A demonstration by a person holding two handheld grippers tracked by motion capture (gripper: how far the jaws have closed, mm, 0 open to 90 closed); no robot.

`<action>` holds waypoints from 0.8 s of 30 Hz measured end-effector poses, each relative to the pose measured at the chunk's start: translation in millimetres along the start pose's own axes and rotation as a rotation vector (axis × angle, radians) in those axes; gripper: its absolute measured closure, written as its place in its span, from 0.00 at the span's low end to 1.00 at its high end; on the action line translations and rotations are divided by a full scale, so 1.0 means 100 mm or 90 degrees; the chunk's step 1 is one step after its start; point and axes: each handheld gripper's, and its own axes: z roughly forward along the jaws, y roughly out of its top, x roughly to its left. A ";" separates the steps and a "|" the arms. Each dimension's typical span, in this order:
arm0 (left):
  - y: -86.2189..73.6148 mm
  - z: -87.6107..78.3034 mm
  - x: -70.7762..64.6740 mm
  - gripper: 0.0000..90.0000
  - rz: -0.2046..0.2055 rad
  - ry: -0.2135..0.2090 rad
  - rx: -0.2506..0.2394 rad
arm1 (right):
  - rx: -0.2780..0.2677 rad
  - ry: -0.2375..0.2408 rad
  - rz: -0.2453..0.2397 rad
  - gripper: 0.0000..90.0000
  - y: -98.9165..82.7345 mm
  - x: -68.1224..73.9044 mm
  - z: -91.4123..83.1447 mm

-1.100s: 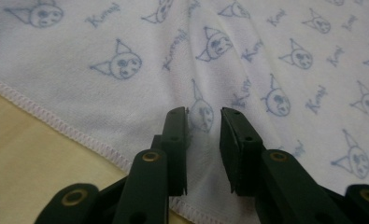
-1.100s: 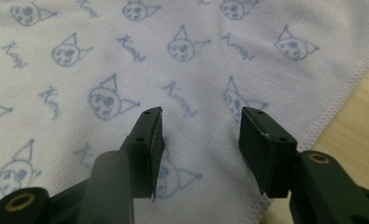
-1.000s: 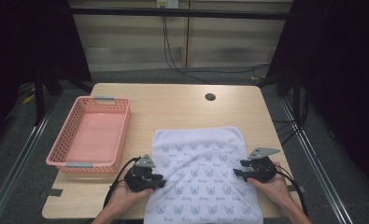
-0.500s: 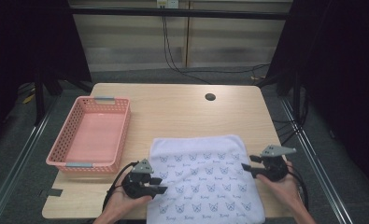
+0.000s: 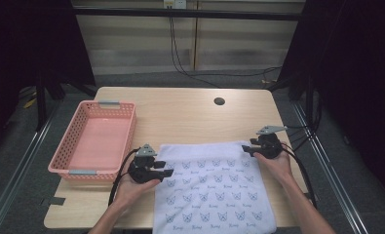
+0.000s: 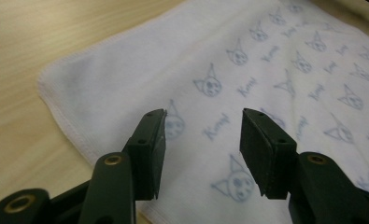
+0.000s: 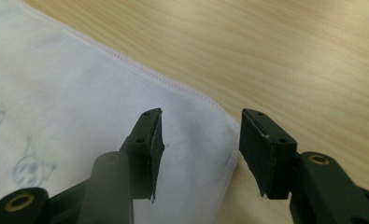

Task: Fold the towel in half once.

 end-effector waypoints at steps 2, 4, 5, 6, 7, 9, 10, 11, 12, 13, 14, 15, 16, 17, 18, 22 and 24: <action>0.02 0.00 0.03 0.54 0.001 0.011 0.006 | 0.020 -0.006 -0.011 0.59 0.01 -0.01 0.09; 0.04 0.00 0.06 0.53 -0.014 0.011 -0.008 | 0.015 -0.003 -0.008 0.73 -0.02 0.02 0.10; 0.05 0.00 0.08 0.52 -0.012 0.014 -0.011 | 0.019 0.001 -0.003 0.81 -0.02 0.03 0.08; 0.06 0.01 0.10 0.52 -0.017 0.022 -0.013 | 0.020 0.001 -0.002 0.86 -0.03 0.04 0.06; 0.06 0.03 0.12 0.51 -0.023 0.028 -0.016 | 0.018 0.004 0.004 0.91 -0.05 0.04 0.05; 0.10 0.12 0.14 0.50 -0.015 0.066 -0.013 | 0.022 0.002 0.007 0.95 -0.09 0.03 0.01; 0.12 0.17 0.16 0.50 -0.022 0.070 -0.013 | 0.024 0.000 0.010 0.96 -0.10 0.02 -0.01; 0.16 0.20 0.19 0.50 -0.024 0.065 -0.006 | 0.025 0.002 0.010 0.96 -0.12 -0.01 -0.03; 0.19 0.23 0.21 0.50 -0.028 0.066 -0.023 | 0.028 -0.001 0.018 0.96 -0.14 -0.02 -0.06; 0.22 0.26 0.23 0.50 -0.035 0.071 -0.032 | 0.024 -0.001 0.020 0.96 -0.17 -0.04 -0.07; 0.25 0.29 0.26 0.50 -0.034 0.074 -0.026 | 0.024 0.002 0.021 0.96 -0.18 -0.05 -0.09; 0.28 0.32 0.27 0.49 -0.024 0.080 -0.018 | 0.026 0.003 0.021 0.96 -0.19 -0.05 -0.10; 0.28 0.34 0.29 0.49 -0.021 0.091 -0.019 | 0.024 0.004 0.022 0.96 -0.19 -0.05 -0.10; 0.27 0.36 0.34 0.49 -0.034 0.076 -0.021 | 0.026 0.006 0.022 0.96 -0.19 -0.05 -0.10; 0.26 0.39 0.38 0.49 -0.043 0.071 -0.013 | 0.026 0.006 0.019 0.96 -0.19 -0.06 -0.10; 0.23 0.42 0.47 0.48 -0.048 0.102 -0.002 | 0.025 0.012 0.019 0.96 -0.19 -0.06 -0.10; 0.23 0.46 0.50 0.49 -0.046 0.115 0.004 | 0.025 0.010 0.020 0.96 -0.19 -0.06 -0.10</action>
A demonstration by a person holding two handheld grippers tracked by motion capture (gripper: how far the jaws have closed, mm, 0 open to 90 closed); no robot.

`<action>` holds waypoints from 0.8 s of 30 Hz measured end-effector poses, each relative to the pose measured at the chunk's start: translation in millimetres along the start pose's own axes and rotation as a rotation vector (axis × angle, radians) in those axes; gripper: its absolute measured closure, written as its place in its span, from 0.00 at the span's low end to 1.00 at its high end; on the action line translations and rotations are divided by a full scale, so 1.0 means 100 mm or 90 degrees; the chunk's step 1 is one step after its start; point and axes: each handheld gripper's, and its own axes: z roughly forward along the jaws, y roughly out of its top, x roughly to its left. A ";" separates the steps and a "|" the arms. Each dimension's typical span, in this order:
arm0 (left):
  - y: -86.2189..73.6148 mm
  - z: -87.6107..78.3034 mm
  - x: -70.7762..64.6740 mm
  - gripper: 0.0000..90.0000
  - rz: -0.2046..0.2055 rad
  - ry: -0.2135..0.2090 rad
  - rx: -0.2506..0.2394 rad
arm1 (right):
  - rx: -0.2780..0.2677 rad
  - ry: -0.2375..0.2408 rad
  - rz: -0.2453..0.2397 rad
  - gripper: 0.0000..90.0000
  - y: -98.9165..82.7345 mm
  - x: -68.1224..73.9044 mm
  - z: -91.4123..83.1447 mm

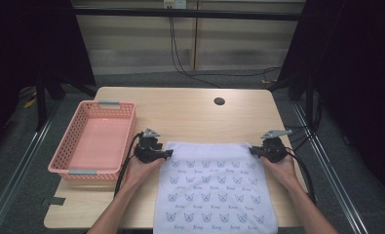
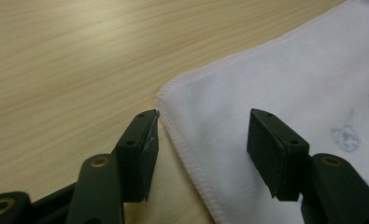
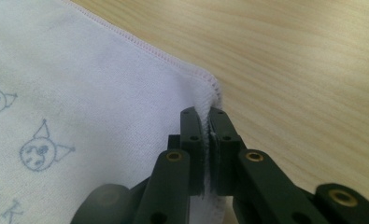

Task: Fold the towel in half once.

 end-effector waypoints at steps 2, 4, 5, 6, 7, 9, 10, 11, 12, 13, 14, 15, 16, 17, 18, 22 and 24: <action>0.02 0.03 0.01 0.49 0.008 -0.004 -0.001 | 0.000 0.007 0.007 0.96 0.00 0.00 0.00; 0.03 0.06 0.01 0.53 0.027 -0.015 0.001 | 0.000 0.006 0.007 0.96 0.00 -0.01 0.00; 0.03 0.07 0.00 0.55 0.033 -0.018 -0.002 | 0.001 0.008 0.007 0.96 0.00 -0.01 0.00; 0.03 0.07 0.00 0.57 0.035 -0.024 -0.005 | 0.000 0.011 0.007 0.96 0.00 -0.01 0.00; 0.04 0.07 -0.01 0.60 0.040 -0.027 -0.001 | -0.001 0.018 0.013 0.96 0.00 -0.01 0.01; 0.05 0.07 -0.03 0.70 0.035 -0.044 0.014 | -0.001 0.031 0.017 0.96 0.01 -0.01 0.01; 0.06 0.08 -0.05 0.79 0.029 -0.061 0.022 | -0.005 0.038 0.014 0.97 0.01 -0.01 0.01; 0.06 0.08 -0.05 0.86 0.025 -0.071 0.027 | -0.006 0.041 0.020 0.97 0.03 -0.01 -0.01; 0.06 0.08 -0.06 0.93 0.019 -0.087 0.026 | -0.019 0.049 0.022 0.97 0.05 -0.02 -0.02; 0.06 0.08 -0.06 0.95 0.010 -0.099 0.019 | -0.030 0.057 0.028 0.97 0.07 -0.03 -0.04; 0.08 0.05 -0.06 0.96 0.012 -0.103 0.012 | -0.042 0.059 0.035 0.97 0.09 -0.05 -0.07; 0.11 0.01 -0.07 0.96 0.010 -0.108 -0.001 | -0.055 0.065 0.044 0.97 0.10 -0.07 -0.10; 0.14 -0.04 -0.06 0.96 0.006 -0.116 -0.017 | -0.063 0.068 0.052 0.97 0.12 -0.09 -0.14; 0.18 -0.10 -0.07 0.96 0.002 -0.124 -0.032 | -0.072 0.070 0.052 0.97 0.13 -0.11 -0.18; 0.21 -0.14 -0.08 0.96 0.004 -0.131 -0.044 | -0.086 0.072 0.058 0.97 0.15 -0.13 -0.23; 0.41 -0.37 -0.13 0.96 0.023 -0.128 -0.089 | -0.138 0.083 0.062 0.97 0.26 -0.17 -0.44; 0.53 -0.48 -0.13 0.96 0.032 -0.124 -0.103 | -0.158 0.087 0.066 0.97 0.33 -0.19 -0.53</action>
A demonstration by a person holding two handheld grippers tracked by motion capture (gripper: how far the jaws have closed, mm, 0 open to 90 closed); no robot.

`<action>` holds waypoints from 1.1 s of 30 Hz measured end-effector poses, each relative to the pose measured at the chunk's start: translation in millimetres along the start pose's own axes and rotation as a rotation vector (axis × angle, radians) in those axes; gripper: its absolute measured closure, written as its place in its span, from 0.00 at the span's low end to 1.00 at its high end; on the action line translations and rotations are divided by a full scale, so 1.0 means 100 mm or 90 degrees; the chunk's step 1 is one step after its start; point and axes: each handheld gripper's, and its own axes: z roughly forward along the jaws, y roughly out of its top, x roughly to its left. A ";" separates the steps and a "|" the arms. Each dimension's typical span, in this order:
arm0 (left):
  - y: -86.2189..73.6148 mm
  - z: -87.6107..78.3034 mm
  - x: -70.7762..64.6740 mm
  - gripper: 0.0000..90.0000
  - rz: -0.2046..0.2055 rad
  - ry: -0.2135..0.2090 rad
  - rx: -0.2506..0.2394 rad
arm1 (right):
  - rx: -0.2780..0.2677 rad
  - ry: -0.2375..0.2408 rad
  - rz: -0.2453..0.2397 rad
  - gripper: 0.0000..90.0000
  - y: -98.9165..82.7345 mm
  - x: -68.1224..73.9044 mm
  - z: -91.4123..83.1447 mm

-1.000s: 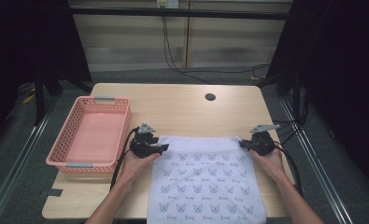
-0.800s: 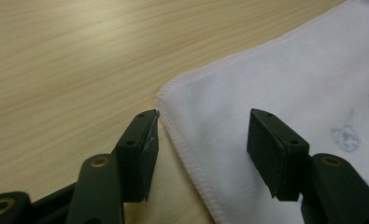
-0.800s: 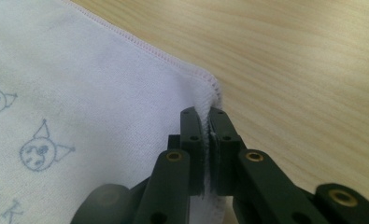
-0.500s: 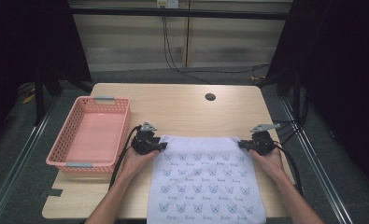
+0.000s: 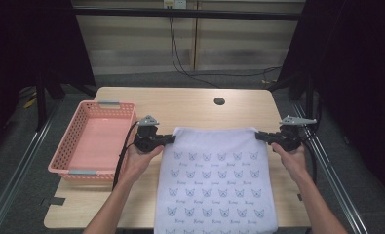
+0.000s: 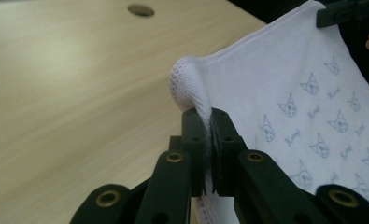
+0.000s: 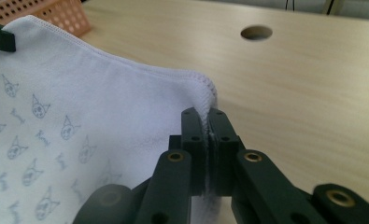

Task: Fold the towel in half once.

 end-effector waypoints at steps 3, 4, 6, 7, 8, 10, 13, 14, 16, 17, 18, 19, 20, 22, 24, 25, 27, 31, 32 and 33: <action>0.21 -0.13 0.04 0.96 0.007 0.007 -0.031 | -0.026 0.002 -0.005 0.97 0.18 0.00 -0.07; 0.28 -0.17 0.05 0.96 0.012 0.014 -0.037 | -0.026 -0.002 -0.014 0.97 0.25 -0.01 -0.08; 0.40 -0.22 0.08 0.96 0.013 0.025 -0.057 | -0.029 -0.017 -0.014 0.97 0.39 -0.04 -0.08; 0.44 -0.24 0.11 0.96 0.007 0.022 -0.069 | -0.033 -0.015 -0.018 0.97 0.46 -0.05 -0.08; 0.48 -0.24 0.12 0.96 0.006 0.023 -0.074 | -0.038 -0.017 -0.020 0.97 0.52 -0.05 -0.07; 0.55 -0.25 0.15 0.96 0.009 0.032 -0.081 | -0.043 -0.021 -0.022 0.97 0.63 -0.06 -0.05; 0.67 -0.29 0.21 0.96 0.007 0.040 -0.094 | -0.057 -0.025 -0.027 0.97 0.80 -0.07 -0.04; 0.70 -0.30 0.22 0.96 0.008 0.042 -0.095 | -0.062 -0.026 -0.028 0.97 0.87 -0.08 -0.04; 0.80 -0.35 0.24 0.96 0.015 0.045 -0.096 | -0.071 -0.028 -0.028 0.97 0.98 -0.09 -0.04; 0.85 -0.38 0.24 0.96 0.019 0.052 -0.101 | -0.076 -0.028 -0.031 0.97 1.03 -0.10 -0.05; 0.89 -0.40 0.25 0.96 0.017 0.049 -0.107 | -0.078 -0.028 -0.032 0.97 1.08 -0.11 -0.05; 0.96 -0.45 0.27 0.96 0.017 0.047 -0.121 | -0.080 -0.028 -0.034 0.97 1.12 -0.12 -0.06; 1.01 -0.48 0.28 0.96 0.014 0.046 -0.129 | -0.083 -0.028 -0.034 0.97 1.18 -0.14 -0.06; 1.14 -0.51 0.27 0.96 0.023 0.051 -0.136 | -0.088 -0.034 -0.036 0.97 1.28 -0.16 -0.07; 1.24 -0.52 0.26 0.96 0.030 0.054 -0.141 | -0.095 -0.039 -0.031 0.97 1.38 -0.17 -0.07; 1.30 -0.53 0.27 0.96 0.032 0.063 -0.139 | -0.103 -0.042 -0.029 0.97 1.42 -0.17 -0.07; 1.40 -0.56 0.29 0.96 0.020 0.065 -0.162 | -0.112 -0.046 -0.020 0.98 1.49 -0.17 -0.07; 1.52 -0.64 0.23 0.96 0.032 0.059 -0.185 | -0.139 -0.054 -0.015 0.98 1.64 -0.15 -0.14; 1.51 -0.66 0.21 0.96 0.040 0.061 -0.181 | -0.146 -0.052 -0.021 0.98 1.67 -0.12 -0.18; 1.48 -0.66 0.19 0.96 0.041 0.061 -0.180 | -0.142 -0.053 -0.032 0.98 1.69 -0.09 -0.21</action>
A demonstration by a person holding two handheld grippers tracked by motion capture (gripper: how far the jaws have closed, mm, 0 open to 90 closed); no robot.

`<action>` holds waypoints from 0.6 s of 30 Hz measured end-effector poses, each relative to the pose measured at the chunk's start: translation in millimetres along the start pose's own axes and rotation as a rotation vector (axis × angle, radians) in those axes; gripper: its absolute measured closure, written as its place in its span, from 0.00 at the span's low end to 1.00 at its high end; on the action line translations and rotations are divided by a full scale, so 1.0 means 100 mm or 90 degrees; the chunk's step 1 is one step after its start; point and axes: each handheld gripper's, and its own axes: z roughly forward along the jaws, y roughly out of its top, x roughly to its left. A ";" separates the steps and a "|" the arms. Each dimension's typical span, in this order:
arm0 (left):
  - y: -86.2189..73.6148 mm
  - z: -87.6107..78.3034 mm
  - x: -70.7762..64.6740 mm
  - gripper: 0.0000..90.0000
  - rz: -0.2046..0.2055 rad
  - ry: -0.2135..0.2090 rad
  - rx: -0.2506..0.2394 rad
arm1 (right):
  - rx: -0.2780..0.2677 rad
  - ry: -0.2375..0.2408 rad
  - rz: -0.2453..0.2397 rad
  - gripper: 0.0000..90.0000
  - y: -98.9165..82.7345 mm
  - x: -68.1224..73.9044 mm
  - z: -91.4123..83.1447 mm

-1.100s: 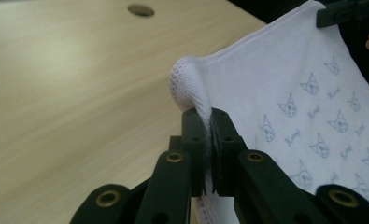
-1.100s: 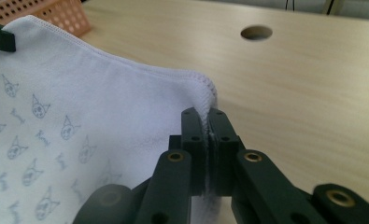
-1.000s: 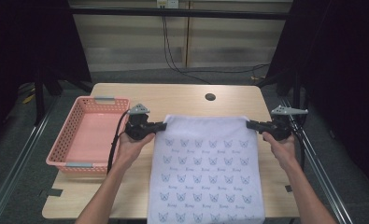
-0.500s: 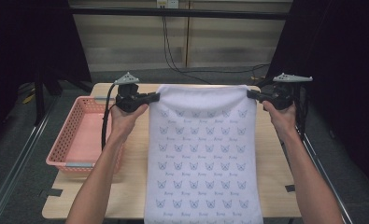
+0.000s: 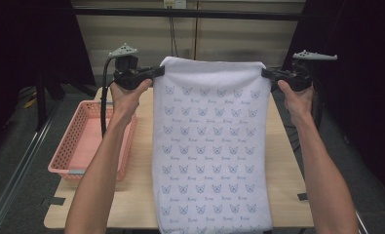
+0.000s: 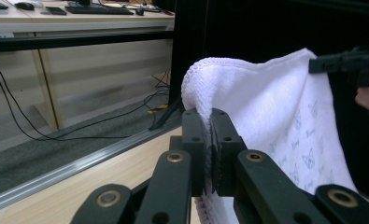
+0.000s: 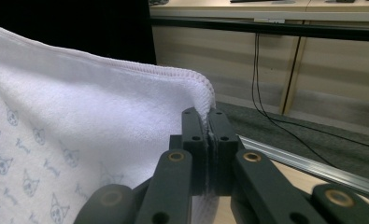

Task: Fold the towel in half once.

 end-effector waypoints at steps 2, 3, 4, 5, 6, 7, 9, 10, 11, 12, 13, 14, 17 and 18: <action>-0.10 -0.04 -0.05 0.96 0.013 -0.006 0.010 | 0.007 0.003 -0.011 0.98 -0.02 0.06 -0.07; -0.18 -0.07 -0.06 0.96 0.009 -0.017 0.012 | 0.013 0.011 -0.015 0.98 -0.07 0.09 -0.10; -0.26 -0.09 -0.08 0.96 0.007 -0.024 0.019 | 0.018 0.018 -0.017 0.98 -0.12 0.12 -0.14; -0.35 -0.12 -0.12 0.96 0.008 -0.024 0.026 | 0.025 0.024 -0.023 0.98 -0.18 0.16 -0.18; -0.44 -0.15 -0.15 0.96 0.005 -0.028 0.029 | 0.032 0.031 -0.028 0.98 -0.25 0.20 -0.24; -0.50 -0.17 -0.18 0.96 0.002 -0.038 0.033 | 0.033 0.042 -0.027 0.98 -0.31 0.24 -0.29; -0.68 -0.24 -0.30 0.96 0.011 -0.046 0.050 | 0.040 0.056 -0.033 0.98 -0.44 0.31 -0.41; -0.76 -0.27 -0.36 0.96 0.013 -0.055 0.056 | 0.044 0.068 -0.030 0.98 -0.51 0.34 -0.47; -0.84 -0.31 -0.41 0.96 0.010 -0.066 0.062 | 0.052 0.073 -0.033 0.98 -0.58 0.38 -0.53; -0.92 -0.35 -0.45 0.96 0.007 -0.070 0.069 | 0.060 0.076 -0.036 0.98 -0.66 0.43 -0.59; -0.99 -0.39 -0.50 0.96 0.012 -0.077 0.078 | 0.068 0.087 -0.037 0.98 -0.75 0.47 -0.65; -1.07 -0.43 -0.54 0.96 0.008 -0.081 0.084 | 0.082 0.091 -0.042 0.98 -0.84 0.52 -0.70; -1.32 -0.54 -0.65 0.96 -0.003 -0.094 0.098 | 0.113 0.111 -0.039 0.98 -1.14 0.65 -0.86; -1.41 -0.57 -0.69 0.96 -0.012 -0.100 0.101 | 0.125 0.119 -0.040 0.98 -1.24 0.69 -0.91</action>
